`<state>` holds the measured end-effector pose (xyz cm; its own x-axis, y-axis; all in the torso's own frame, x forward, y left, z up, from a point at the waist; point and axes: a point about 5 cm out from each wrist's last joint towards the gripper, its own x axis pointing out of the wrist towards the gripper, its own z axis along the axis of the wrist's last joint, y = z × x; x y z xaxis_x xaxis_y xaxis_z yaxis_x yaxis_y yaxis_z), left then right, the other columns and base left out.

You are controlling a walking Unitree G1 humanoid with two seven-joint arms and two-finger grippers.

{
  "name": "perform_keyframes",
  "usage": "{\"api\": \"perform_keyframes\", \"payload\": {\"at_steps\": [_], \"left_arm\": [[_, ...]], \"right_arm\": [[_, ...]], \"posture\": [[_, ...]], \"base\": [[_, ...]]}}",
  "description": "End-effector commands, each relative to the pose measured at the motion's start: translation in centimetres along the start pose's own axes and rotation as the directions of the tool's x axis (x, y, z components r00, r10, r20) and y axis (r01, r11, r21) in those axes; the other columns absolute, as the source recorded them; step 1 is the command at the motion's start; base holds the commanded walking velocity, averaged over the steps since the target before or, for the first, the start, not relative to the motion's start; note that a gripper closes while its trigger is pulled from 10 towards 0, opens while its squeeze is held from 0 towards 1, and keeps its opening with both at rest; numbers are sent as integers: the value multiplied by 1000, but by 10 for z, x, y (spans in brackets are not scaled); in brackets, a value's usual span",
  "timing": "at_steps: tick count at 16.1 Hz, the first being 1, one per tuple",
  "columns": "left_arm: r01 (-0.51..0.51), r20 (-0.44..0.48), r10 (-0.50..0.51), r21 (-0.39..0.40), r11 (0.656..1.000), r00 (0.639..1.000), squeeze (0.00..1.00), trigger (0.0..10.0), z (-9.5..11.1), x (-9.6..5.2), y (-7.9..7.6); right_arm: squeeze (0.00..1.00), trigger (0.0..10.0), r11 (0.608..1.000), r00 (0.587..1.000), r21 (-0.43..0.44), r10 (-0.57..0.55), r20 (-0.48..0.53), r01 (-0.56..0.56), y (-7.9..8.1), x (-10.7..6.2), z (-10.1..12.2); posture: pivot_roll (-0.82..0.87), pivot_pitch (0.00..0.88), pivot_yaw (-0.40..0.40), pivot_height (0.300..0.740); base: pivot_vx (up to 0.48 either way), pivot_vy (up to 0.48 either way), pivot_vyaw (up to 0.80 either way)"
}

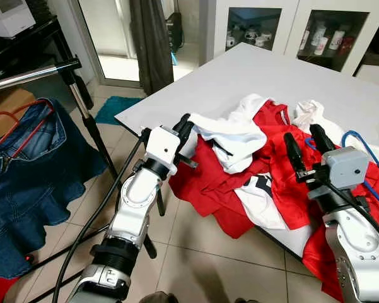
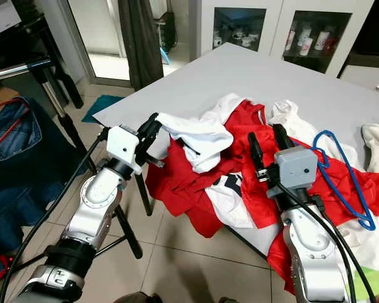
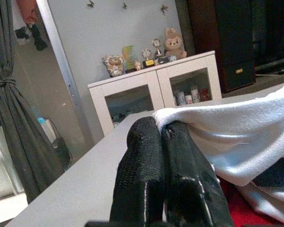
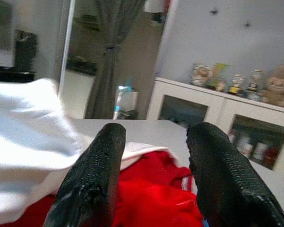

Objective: Hang hanger

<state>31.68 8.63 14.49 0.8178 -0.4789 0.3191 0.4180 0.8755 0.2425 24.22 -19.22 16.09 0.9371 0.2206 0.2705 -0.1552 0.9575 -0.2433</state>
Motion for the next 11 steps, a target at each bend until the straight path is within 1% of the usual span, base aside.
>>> {"api": "perform_keyframes", "payload": {"at_steps": [1,2,3,4,5,8,11], "left_arm": [[-2,7,2,3,1000,1000,0,10000,2,3,2],[11,2,-11,7,1000,1000,0,10000,1,2,1],[23,0,-23,7,1000,1000,0,10000,1,1,-1],[45,0,-45,11,999,999,0,10000,0,0,-5],[49,-1,-49,8,999,999,0,10000,0,0,-7],[50,-1,-50,3,999,999,0,10000,0,-1,-8],[53,-2,-53,1,999,999,0,10000,0,0,-7]], "right_arm": [[0,10000,994,994,-49,101,47,-99,9,1,8],[0,10000,983,985,-101,158,67,-151,10,3,11],[0,10000,978,982,-130,172,74,-161,7,6,12],[0,10000,972,981,-168,178,83,-162,-3,13,14],[0,10000,967,978,-186,190,85,-172,-6,16,15],[0,10000,958,972,-204,221,84,-200,-2,13,12],[0,10000,963,979,-201,195,66,-178,-2,6,7]], "posture": [[2,0,84,740],[2,0,84,740],[1,0,87,740],[8,0,88,740],[13,0,87,740],[13,0,89,740],[-8,0,91,740]], "base": [[0,0,0],[0,0,0],[0,0,0],[0,0,0],[0,0,0],[0,0,0],[0,0,0]]}}
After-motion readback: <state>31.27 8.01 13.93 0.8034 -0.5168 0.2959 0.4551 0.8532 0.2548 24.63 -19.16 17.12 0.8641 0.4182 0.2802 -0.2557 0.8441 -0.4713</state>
